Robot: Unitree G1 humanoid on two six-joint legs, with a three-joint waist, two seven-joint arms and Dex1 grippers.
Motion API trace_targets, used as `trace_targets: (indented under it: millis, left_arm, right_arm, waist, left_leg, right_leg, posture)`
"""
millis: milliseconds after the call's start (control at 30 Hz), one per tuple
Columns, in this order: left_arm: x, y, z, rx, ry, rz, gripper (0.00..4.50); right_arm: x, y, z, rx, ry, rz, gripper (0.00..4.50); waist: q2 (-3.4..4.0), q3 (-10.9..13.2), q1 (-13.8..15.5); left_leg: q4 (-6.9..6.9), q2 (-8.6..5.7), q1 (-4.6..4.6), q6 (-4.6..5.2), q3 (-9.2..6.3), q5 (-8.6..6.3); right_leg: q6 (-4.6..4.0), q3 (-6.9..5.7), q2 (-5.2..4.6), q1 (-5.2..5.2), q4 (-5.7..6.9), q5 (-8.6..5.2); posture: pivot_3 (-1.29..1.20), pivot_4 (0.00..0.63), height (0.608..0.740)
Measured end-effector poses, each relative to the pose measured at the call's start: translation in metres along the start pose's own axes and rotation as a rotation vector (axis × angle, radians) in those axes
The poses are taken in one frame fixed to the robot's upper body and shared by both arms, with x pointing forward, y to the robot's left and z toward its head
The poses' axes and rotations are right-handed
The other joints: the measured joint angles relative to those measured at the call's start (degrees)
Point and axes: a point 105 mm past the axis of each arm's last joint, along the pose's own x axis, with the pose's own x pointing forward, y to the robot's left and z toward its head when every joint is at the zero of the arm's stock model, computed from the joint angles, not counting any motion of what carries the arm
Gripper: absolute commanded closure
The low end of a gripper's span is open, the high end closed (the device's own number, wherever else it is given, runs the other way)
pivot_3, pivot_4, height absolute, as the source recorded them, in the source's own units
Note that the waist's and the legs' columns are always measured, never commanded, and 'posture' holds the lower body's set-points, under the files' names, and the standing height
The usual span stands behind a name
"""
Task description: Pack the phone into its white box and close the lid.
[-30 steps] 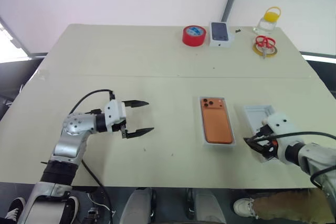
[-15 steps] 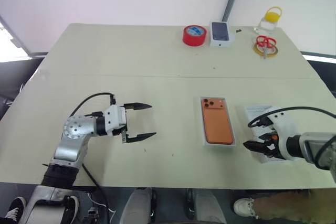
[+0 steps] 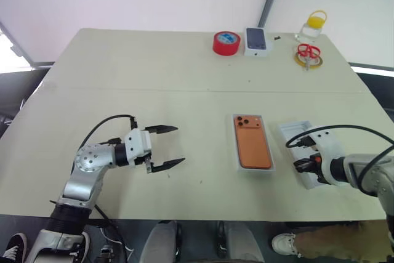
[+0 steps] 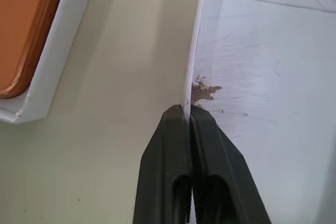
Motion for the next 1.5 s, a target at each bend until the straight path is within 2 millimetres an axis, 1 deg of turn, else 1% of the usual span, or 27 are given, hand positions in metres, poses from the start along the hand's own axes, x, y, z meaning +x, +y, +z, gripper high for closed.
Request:
trace_targets:
  millis: [167,300,400,567,633,667,767,867,933,1000,1033,1100,1167,1267,1367,1433,1500]
  left_arm:
    - [-0.001,0.001,-0.002,-0.012,0.014,0.001,0.0]
    - [0.0,0.002,-0.001,-0.014,0.014,0.0,0.0]
    - [0.003,0.006,0.002,0.0,0.001,-0.003,0.0]
    - [0.006,0.011,0.002,0.0,-0.002,-0.006,0.0]
    - [0.007,0.012,0.002,-0.002,-0.003,-0.01,0.0]
    - [0.008,0.012,0.002,-0.003,-0.003,-0.012,0.0]
    - [0.01,0.013,0.002,-0.005,-0.007,-0.017,0.0]
    - [0.012,0.016,0.002,-0.008,-0.01,-0.015,0.0]
    - [0.013,0.017,0.002,-0.008,-0.016,-0.012,0.0]
    - [0.014,0.017,0.002,-0.01,-0.018,-0.006,0.0]
    - [0.014,0.017,0.003,-0.012,-0.023,-0.003,0.0]
    - [0.016,0.018,0.003,-0.016,-0.031,0.006,0.0]
    - [0.016,0.019,0.003,-0.016,-0.032,0.016,0.0]
    - [0.016,0.019,0.003,-0.018,-0.035,0.025,0.0]
    - [0.017,0.021,0.004,-0.019,-0.041,0.039,0.0]
    - [0.018,0.023,0.005,-0.027,-0.043,0.051,0.0]
    - [0.019,0.024,0.006,-0.044,-0.059,0.057,0.0]
  right_arm:
    - [0.001,-0.003,0.002,0.104,-0.042,0.021,4.47]
    - [0.002,-0.003,0.005,0.128,-0.067,0.018,4.47]
    - [0.005,-0.002,0.015,0.143,-0.098,0.026,4.47]
    - [0.003,0.001,0.045,0.144,-0.205,0.047,4.47]
    - [0.003,0.002,0.064,0.149,-0.275,0.059,4.47]
    - [0.003,0.005,0.077,0.165,-0.322,0.076,4.47]
    - [0.004,0.012,0.106,0.203,-0.432,0.127,4.47]
    - [0.005,0.028,0.126,0.264,-0.506,0.217,4.47]
    - [0.008,0.048,0.133,0.341,-0.535,0.322,4.47]
    - [0.005,0.077,0.139,0.448,-0.573,0.492,4.47]
    - [0.0,0.097,0.142,0.488,-0.601,0.607,4.47]
    - [-0.011,0.125,0.137,0.459,-0.625,0.75,4.47]
    - [-0.018,0.144,0.126,0.461,-0.627,0.865,4.47]
    - [-0.02,0.156,0.102,0.48,-0.578,0.945,4.47]
    - [-0.026,0.164,0.072,0.418,-0.478,0.984,4.47]
    - [-0.034,0.168,0.062,0.428,-0.409,1.005,4.47]
    - [-0.035,0.17,0.058,0.46,-0.366,1.009,4.47]
  waist:
    - [-0.08,0.0,0.0]
    - [0.0,0.0,-0.3]
    - [0.17,0.1,-0.6]
    - [0.49,0.3,-1.4]
    - [0.56,0.3,-1.5]
    - [0.56,0.3,-1.6]
    - [0.62,0.3,-1.6]
    - [0.63,0.3,-1.5]
    - [0.67,0.4,-1.5]
    - [0.69,0.4,-1.5]
    - [0.72,0.4,-1.6]
    - [0.79,0.4,-1.6]
    - [0.8,0.4,-1.4]
    - [0.82,0.4,-1.5]
    - [0.84,0.4,-1.8]
    - [0.86,0.5,-2.4]
    - [0.82,0.5,-2.9]
  left_leg:
    - [0.0,0.03,0.02,0.0,0.01,0.0]
    - [-0.01,0.06,-0.03,0.0,0.02,0.0]
    - [-0.01,0.05,-0.09,0.0,0.03,0.0]
    - [-0.12,0.04,-0.17,0.0,0.04,0.0]
    - [-0.14,0.04,-0.19,0.01,0.05,0.0]
    - [-0.14,0.06,-0.19,0.01,0.05,0.0]
    - [-0.14,0.06,-0.19,0.01,0.05,0.01]
    - [-0.18,0.07,-0.2,0.01,0.03,0.01]
    - [-0.19,0.07,-0.21,0.01,0.02,0.01]
    - [-0.21,0.1,-0.23,0.01,0.01,0.01]
    - [-0.23,0.12,-0.24,0.01,0.0,0.01]
    - [-0.27,0.12,-0.24,0.01,-0.02,0.01]
    - [-0.28,0.1,-0.24,0.0,-0.02,0.0]
    - [-0.27,-0.01,-0.25,0.0,0.02,0.0]
    - [-0.27,-0.06,-0.25,0.01,0.03,0.0]
    - [-0.26,-0.06,-0.22,0.01,0.06,0.0]
    - [-0.25,0.07,-0.19,0.01,0.08,0.01]
  right_leg:
    - [-0.01,0.01,0.0,0.01,-0.01,0.01]
    - [-0.02,0.0,0.02,-0.06,0.0,0.01]
    - [-0.03,0.0,0.02,-0.11,0.0,0.02]
    - [-0.01,0.01,0.05,-0.25,0.02,0.02]
    - [0.0,0.02,0.07,-0.3,0.03,0.03]
    - [0.0,0.02,0.09,-0.31,0.05,0.03]
    - [0.06,0.03,0.11,-0.32,0.07,0.07]
    - [0.18,0.02,0.13,-0.34,0.12,0.15]
    - [0.18,0.03,0.12,-0.37,0.17,0.16]
    - [0.18,0.02,0.13,-0.42,0.22,0.18]
    - [0.16,0.02,0.13,-0.46,0.25,0.2]
    - [0.15,0.01,0.12,-0.47,0.25,0.2]
    - [0.13,0.01,0.07,-0.44,0.22,0.2]
    - [0.06,0.05,-0.03,-0.42,0.12,0.21]
    - [-0.11,0.07,-0.1,-0.39,0.08,0.11]
    - [-0.1,0.11,-0.1,-0.36,0.05,0.1]
    - [-0.07,0.11,0.01,-0.33,0.0,0.08]
  posture:
    - [0.0,0.15,0.74]
    - [0.0,0.15,0.74]
    - [0.0,0.15,0.74]
    - [0.0,0.15,0.74]
    - [0.0,0.15,0.74]
    - [0.0,0.15,0.74]
    - [0.0,0.15,0.74]
    - [0.0,0.15,0.74]
    - [0.0,0.15,0.74]
    - [0.0,0.15,0.74]
    - [0.0,0.15,0.74]
    - [0.0,0.15,0.74]
    - [0.0,0.15,0.74]
    - [0.0,0.15,0.74]
    - [0.0,0.15,0.74]
    - [0.0,0.15,0.74]
    - [0.0,0.15,0.74]
